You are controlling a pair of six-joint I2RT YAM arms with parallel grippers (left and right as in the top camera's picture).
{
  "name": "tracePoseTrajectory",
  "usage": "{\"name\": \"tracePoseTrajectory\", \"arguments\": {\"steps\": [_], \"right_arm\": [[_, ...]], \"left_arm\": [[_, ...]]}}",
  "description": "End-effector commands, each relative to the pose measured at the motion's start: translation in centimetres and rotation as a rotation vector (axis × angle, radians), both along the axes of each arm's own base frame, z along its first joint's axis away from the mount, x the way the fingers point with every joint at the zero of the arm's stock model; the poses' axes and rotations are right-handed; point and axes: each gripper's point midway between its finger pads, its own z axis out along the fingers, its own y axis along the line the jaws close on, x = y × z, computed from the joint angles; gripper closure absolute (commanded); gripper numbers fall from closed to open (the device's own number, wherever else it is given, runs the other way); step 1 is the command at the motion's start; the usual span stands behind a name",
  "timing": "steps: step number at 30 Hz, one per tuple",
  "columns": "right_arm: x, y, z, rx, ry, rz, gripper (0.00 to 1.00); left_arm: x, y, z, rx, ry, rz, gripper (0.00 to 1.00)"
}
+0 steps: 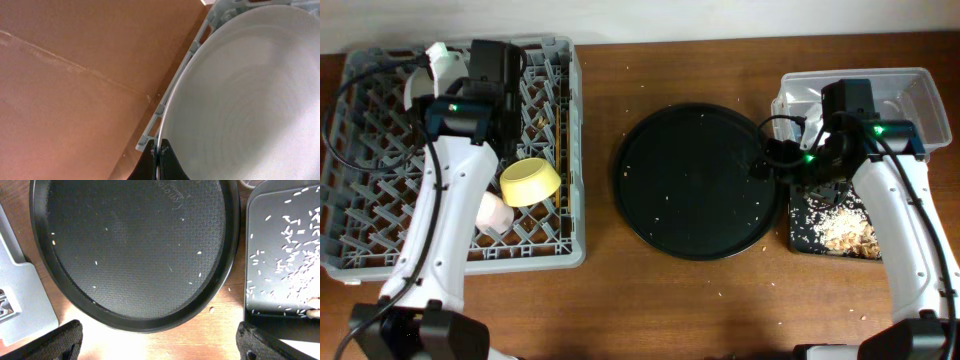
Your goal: Sort waste into correct bins and load items into the dishwasher rack
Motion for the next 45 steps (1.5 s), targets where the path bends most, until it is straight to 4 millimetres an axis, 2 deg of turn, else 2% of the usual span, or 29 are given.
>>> {"name": "tracePoseTrajectory", "arguments": {"steps": [1,5,7,8,9,10,12,14,16,19,21,23,26,27,30,31,32,34,35,36,37,40,41,42,43,45], "right_arm": [[0.2,0.0,0.3,0.006,-0.009,-0.005,0.02],[0.2,0.0,0.3,0.006,-0.009,-0.005,0.01],[0.2,0.0,0.3,0.006,-0.009,-0.005,0.02],[0.2,0.0,0.3,0.006,-0.009,-0.005,0.02],[0.2,0.0,0.3,0.006,-0.009,-0.005,0.02],[0.2,0.0,0.3,0.006,-0.009,-0.005,0.02],[0.2,0.0,0.3,0.006,-0.009,-0.005,0.02],[0.2,0.0,0.3,0.006,-0.009,-0.005,0.02],[0.2,0.0,0.3,0.006,-0.009,-0.005,0.02],[0.2,0.0,0.3,0.006,-0.009,-0.005,0.02],[0.2,0.0,0.3,0.006,-0.009,-0.005,0.02],[0.2,0.0,0.3,0.006,-0.009,-0.005,0.02],[0.2,0.0,0.3,0.006,-0.009,-0.005,0.01],[0.2,0.0,0.3,0.006,-0.009,-0.005,0.02],[0.2,0.0,0.3,0.006,-0.009,-0.005,0.01],[0.2,0.0,0.3,0.006,-0.009,-0.005,0.02],[0.2,0.0,0.3,0.006,-0.009,-0.005,0.02],[0.2,0.0,0.3,0.006,-0.009,-0.005,0.02],[0.2,0.0,0.3,0.006,-0.009,-0.005,0.02],[0.2,0.0,0.3,0.006,-0.009,-0.005,0.02],[0.2,0.0,0.3,0.006,-0.009,-0.005,0.02],[0.2,0.0,0.3,0.006,-0.009,-0.005,0.02],[0.2,0.0,0.3,0.006,-0.009,-0.005,0.02],[0.2,0.0,0.3,0.006,-0.009,-0.005,0.01],[0.2,0.0,0.3,0.006,-0.009,-0.005,0.01],[0.2,0.0,0.3,0.006,-0.009,-0.005,0.02]], "left_arm": [[-0.2,0.6,-1.9,0.047,0.021,0.027,1.00],[-0.4,0.5,-5.7,0.041,0.054,0.021,1.00],[-0.3,-0.2,-8.1,-0.034,0.093,-0.022,1.00],[-0.1,-0.4,-8.4,-0.054,0.095,-0.033,0.94],[-0.2,-0.5,-8.4,-0.057,0.097,-0.038,0.92],[-0.2,-0.5,-8.3,-0.063,0.095,-0.041,0.77],[-0.5,-0.6,-7.5,-0.070,0.072,-0.044,0.63],[-0.8,-0.7,-6.4,-0.096,0.033,-0.059,0.63],[-1.0,-1.9,-5.4,-0.200,-0.023,-0.124,0.60],[-1.5,-2.8,-5.3,-0.305,-0.043,-0.167,0.52],[-3.3,-1.3,-8.4,-0.570,-0.134,0.014,0.52],[-3.7,0.3,-9.2,-0.673,-0.188,0.097,0.52],[-4.4,4.7,-9.9,-0.786,-0.315,0.243,0.48],[-4.2,5.6,-10.2,-0.817,-0.336,0.260,0.48],[-2.3,7.1,-14.6,-1.011,-0.330,0.292,0.50],[-1.9,7.3,-16.1,-1.044,-0.315,0.301,0.50],[-0.8,6.9,-17.4,-1.074,-0.278,0.252,0.55],[0.0,6.5,-19.2,-1.116,-0.242,0.232,0.57],[-0.1,6.4,-20.0,-1.122,-0.224,0.245,0.62],[-0.2,6.4,-20.4,-1.125,-0.213,0.252,0.78],[-0.4,6.3,-20.6,-1.127,-0.203,0.259,0.98],[-0.1,6.5,-18.3,-1.106,-0.247,0.223,1.00],[-0.4,7.1,-15.4,-1.045,-0.297,0.188,1.00],[-0.8,7.6,-13.5,-0.996,-0.329,0.174,1.00],[-1.8,8.3,-10.9,-0.919,-0.363,0.156,1.00],[-3.7,9.1,-7.1,-0.768,-0.378,0.127,1.00]]}}
